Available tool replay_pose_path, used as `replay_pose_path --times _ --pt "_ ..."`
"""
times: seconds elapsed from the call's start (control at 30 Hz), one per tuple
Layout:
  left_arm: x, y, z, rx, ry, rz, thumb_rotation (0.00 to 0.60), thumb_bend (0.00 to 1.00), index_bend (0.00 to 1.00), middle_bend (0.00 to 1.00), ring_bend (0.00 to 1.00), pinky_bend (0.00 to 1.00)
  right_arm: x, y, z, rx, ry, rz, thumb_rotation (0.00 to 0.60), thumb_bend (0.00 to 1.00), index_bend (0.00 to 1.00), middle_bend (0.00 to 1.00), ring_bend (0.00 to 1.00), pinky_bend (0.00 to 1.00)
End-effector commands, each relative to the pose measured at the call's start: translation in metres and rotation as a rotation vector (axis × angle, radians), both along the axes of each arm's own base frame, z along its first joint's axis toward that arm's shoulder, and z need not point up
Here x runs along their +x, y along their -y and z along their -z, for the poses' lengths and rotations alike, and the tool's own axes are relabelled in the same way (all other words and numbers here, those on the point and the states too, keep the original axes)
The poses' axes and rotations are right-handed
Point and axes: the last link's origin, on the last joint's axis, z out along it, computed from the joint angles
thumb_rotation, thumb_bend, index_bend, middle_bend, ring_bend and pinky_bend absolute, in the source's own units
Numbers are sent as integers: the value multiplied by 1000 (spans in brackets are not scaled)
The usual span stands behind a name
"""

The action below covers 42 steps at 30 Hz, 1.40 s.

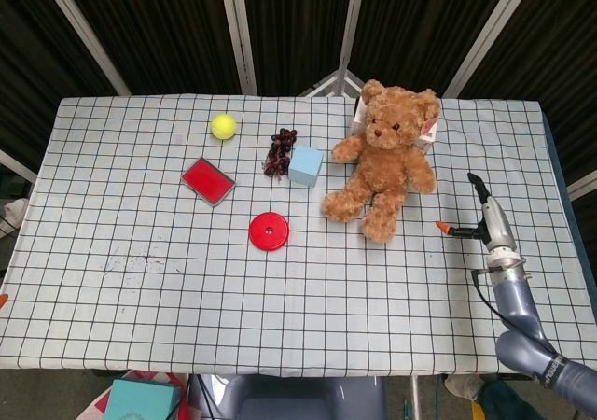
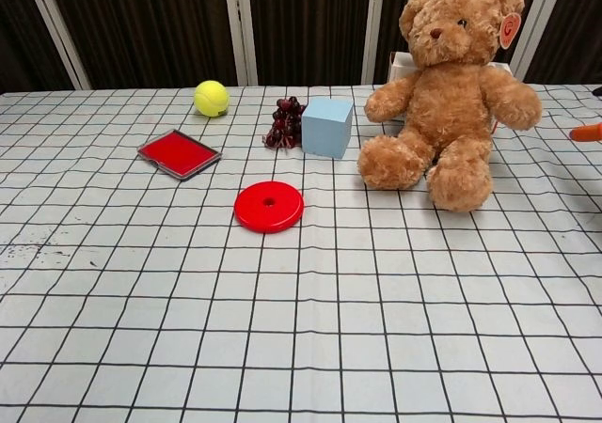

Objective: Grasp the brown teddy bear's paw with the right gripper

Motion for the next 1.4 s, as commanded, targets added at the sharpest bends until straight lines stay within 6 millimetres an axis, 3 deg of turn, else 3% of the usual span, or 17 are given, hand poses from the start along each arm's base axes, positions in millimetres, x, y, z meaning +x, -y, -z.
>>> replay_pose_path --times 0.03,0.53,1.17,1.4 --pt "-2 -1 -2 10 2 -11 600 204 258 130 58 192 8 29 14 -4 9 17 600 182 81 80 60 0" --pt "-3 -2 -1 8 -2 -19 600 203 258 129 59 192 27 65 25 -46 -11 33 600 183 271 242 153 0" --pt "-3 -3 -1 6 -1 -21 600 204 258 129 58 192 41 72 38 -42 -20 63 600 183 278 332 185 0" --pt "-3 -4 -1 7 0 -21 600 204 258 130 59 192 42 76 41 -58 -39 58 600 181 378 435 252 0"
